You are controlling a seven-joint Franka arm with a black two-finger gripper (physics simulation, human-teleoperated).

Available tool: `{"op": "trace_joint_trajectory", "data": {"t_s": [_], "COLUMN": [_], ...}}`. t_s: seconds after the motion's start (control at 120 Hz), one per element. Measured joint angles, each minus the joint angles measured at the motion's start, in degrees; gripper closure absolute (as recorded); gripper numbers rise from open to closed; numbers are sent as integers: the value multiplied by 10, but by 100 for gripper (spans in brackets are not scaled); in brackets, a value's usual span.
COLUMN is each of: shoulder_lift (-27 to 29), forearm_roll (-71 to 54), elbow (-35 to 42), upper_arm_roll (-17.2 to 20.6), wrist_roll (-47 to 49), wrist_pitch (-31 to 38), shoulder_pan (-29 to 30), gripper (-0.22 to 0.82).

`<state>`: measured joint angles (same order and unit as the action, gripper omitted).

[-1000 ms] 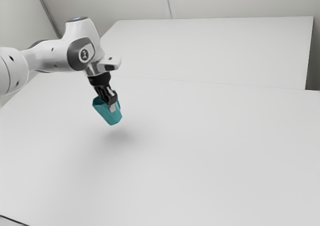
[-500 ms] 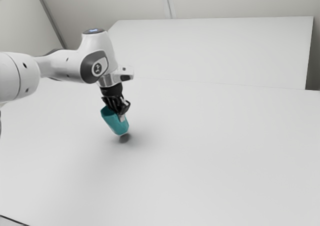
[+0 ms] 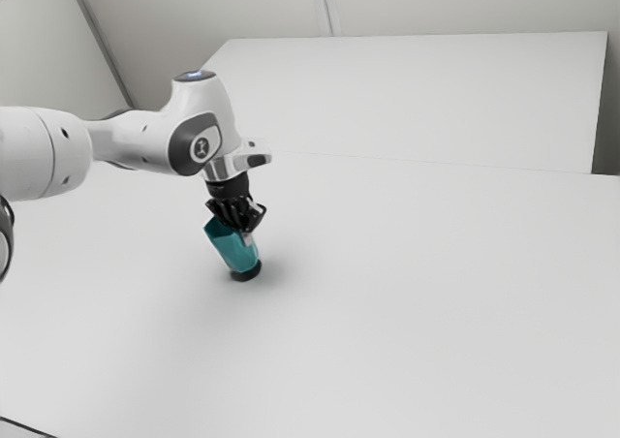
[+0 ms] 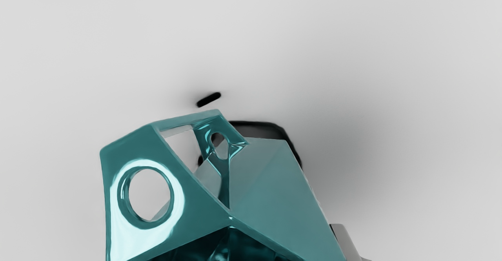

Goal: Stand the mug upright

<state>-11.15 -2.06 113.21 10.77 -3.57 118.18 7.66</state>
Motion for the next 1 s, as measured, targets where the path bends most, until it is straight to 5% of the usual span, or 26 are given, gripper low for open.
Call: {"op": "trace_joint_trajectory", "data": {"t_s": [0.133, 0.308, 0.458, 1.0], "shoulder_lift": [0, 6, 60, 118], "forearm_roll": [2, 6, 11, 26], "elbow": [0, 4, -4, -205], "upper_arm_roll": [7, 9, 24, -11], "wrist_roll": [18, 36, 47, 19], "wrist_pitch": [3, 5, -8, -230], "shoulder_pan": [-1, -1, -2, -42], "gripper": [66, 33, 16, 1]}}
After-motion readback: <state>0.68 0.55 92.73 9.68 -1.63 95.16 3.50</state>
